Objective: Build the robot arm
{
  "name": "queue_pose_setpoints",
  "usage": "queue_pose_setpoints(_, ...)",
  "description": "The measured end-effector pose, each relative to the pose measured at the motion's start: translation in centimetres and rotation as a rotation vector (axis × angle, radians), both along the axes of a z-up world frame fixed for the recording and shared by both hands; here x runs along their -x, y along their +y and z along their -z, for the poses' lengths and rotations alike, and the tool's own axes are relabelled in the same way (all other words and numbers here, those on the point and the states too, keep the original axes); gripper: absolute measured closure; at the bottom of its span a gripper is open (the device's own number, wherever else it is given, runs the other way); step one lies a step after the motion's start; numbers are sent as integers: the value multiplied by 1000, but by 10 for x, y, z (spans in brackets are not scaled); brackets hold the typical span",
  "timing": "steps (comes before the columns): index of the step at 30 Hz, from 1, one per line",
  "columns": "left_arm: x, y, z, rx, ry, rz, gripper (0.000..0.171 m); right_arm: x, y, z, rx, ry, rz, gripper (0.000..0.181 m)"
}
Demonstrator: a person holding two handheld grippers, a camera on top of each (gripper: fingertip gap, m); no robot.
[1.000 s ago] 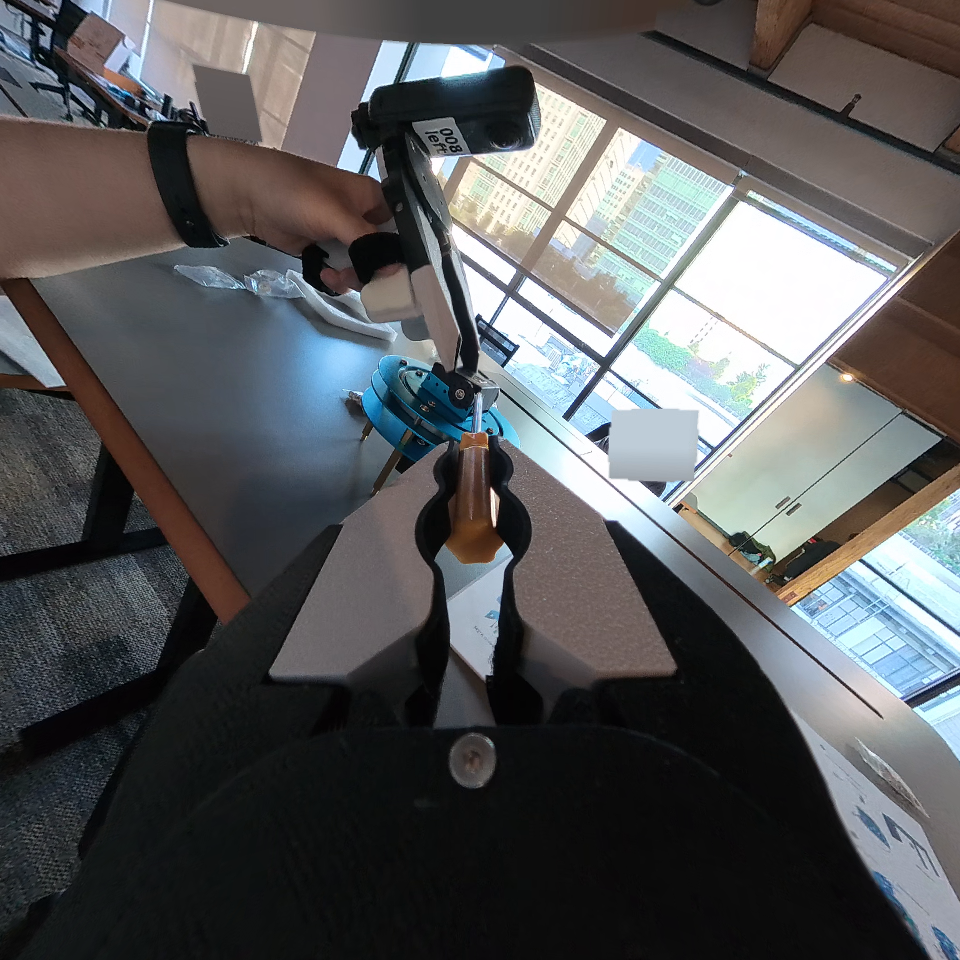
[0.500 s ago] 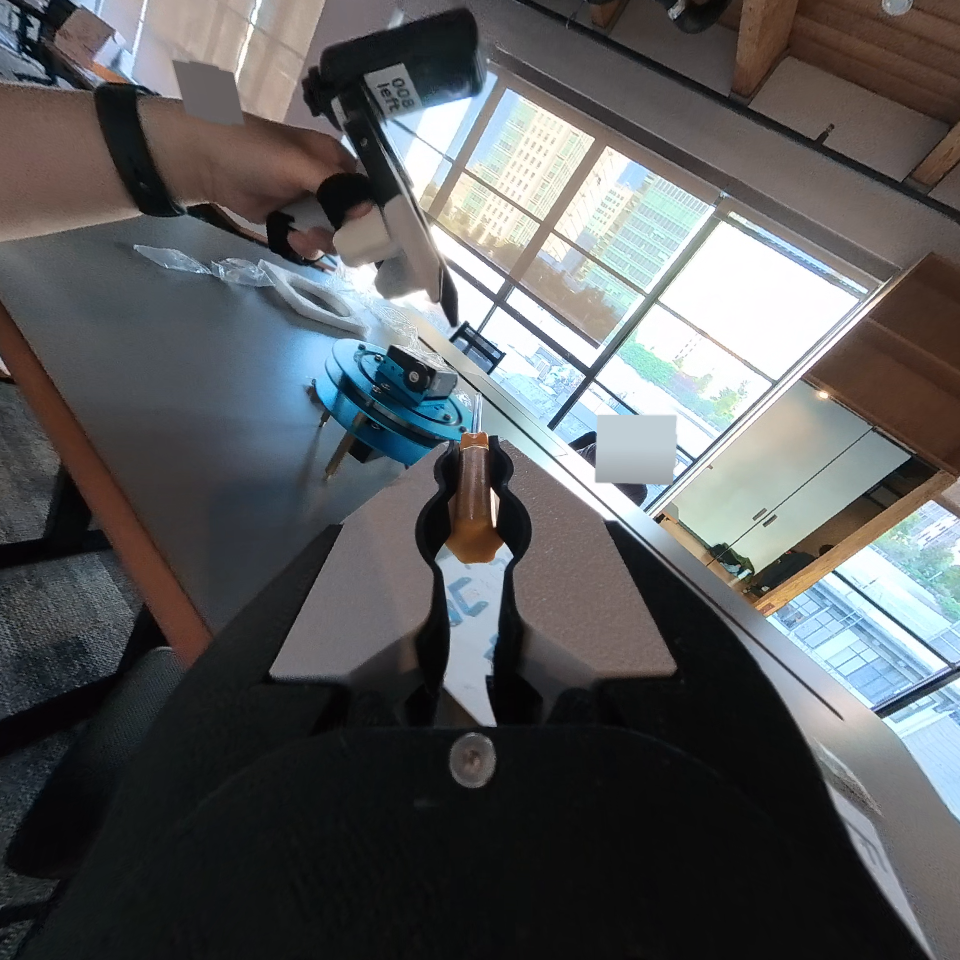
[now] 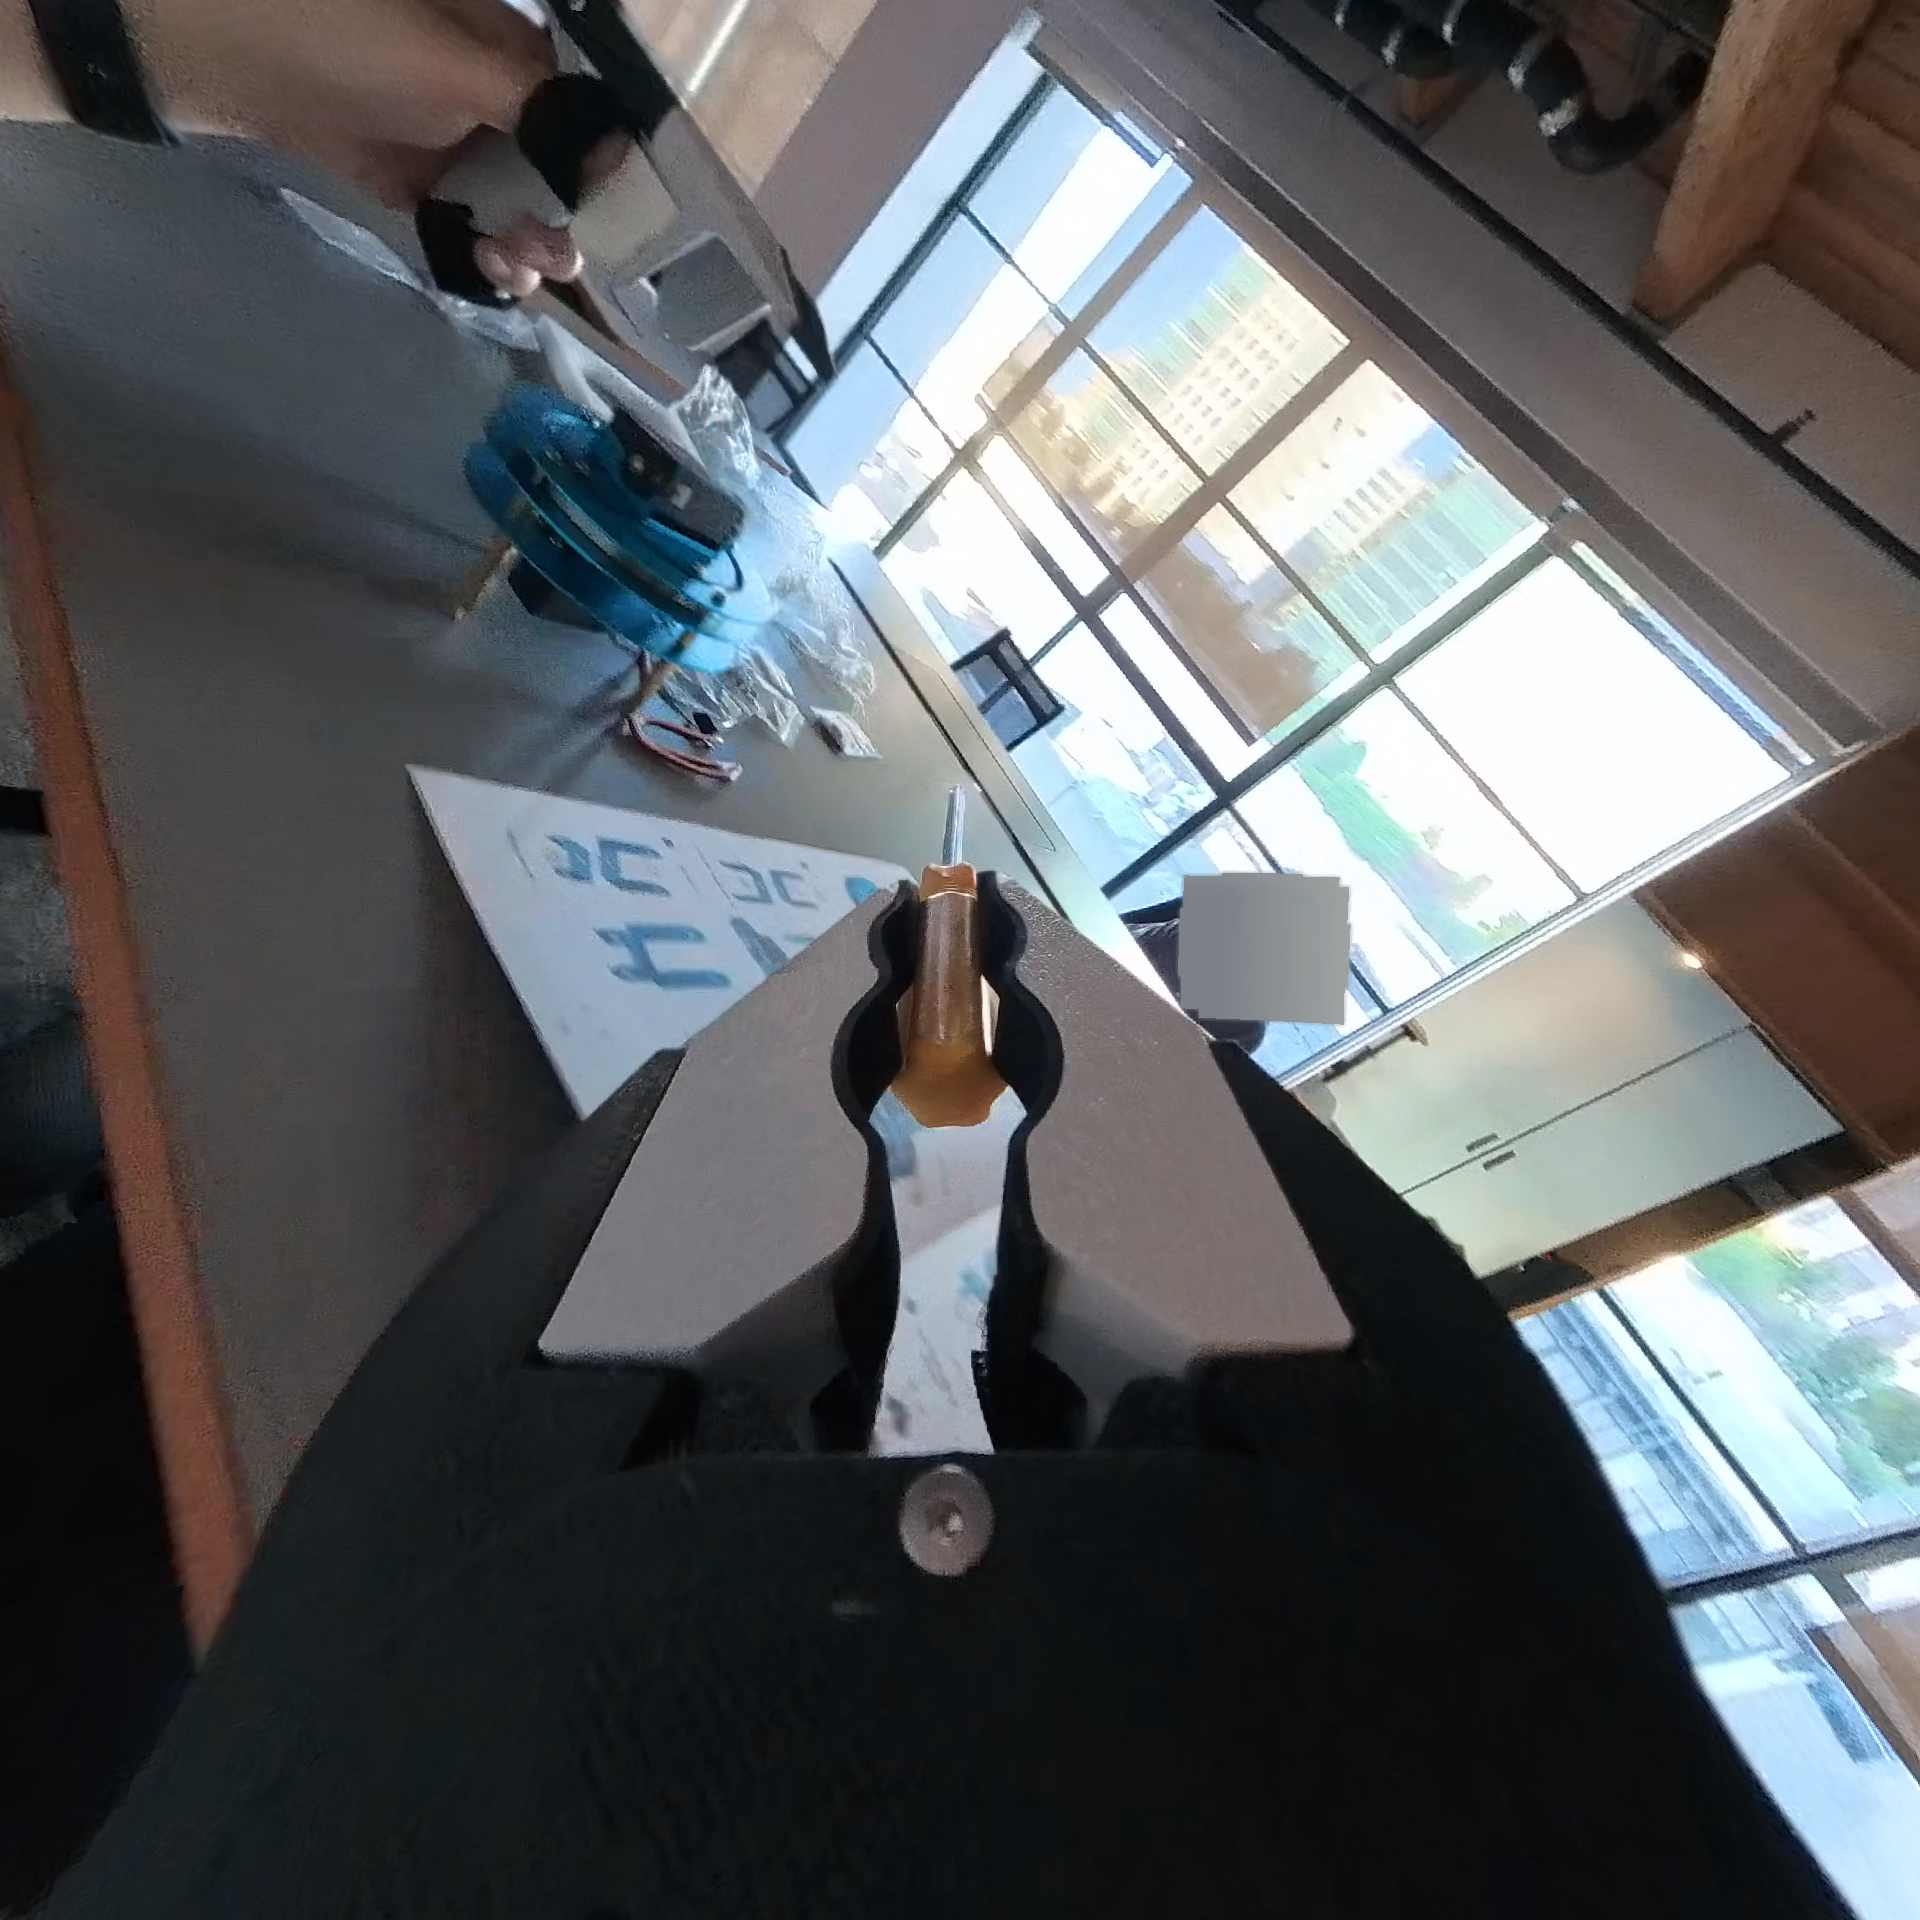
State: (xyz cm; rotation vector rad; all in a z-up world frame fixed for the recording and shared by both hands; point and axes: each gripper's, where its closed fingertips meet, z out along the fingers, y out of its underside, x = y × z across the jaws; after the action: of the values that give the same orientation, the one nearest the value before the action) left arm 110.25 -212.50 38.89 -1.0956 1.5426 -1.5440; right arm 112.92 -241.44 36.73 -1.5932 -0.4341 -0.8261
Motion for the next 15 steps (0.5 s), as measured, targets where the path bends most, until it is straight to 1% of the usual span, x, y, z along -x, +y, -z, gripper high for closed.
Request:
queue_pose_setpoints(3, -6, 15, -3, 124, -34, -16, 98, -34, -21, -8, 6, 13, -50, 171)
queue_pose_setpoints(6, -16, 30, -20, 239, -79, 0, 96, -77, -34, -13, 1, 24, -52, 171)
queue_pose_setpoints(8, -25, 40, -34, 241, -108, 2, 92, -104, -37, -15, -1, 69, -56, 171)
queue_pose_setpoints(11, -46, 60, -46, 187, -138, -45, 90, -138, -34, -19, -22, 115, -61, 171)
queue_pose_setpoints(13, -59, 72, -47, 172, -156, -77, 90, -154, -28, -22, -45, 162, -72, 171)
queue_pose_setpoints(15, -68, 81, -38, 179, -156, -109, 90, -161, -21, -24, -81, 238, -122, 171)
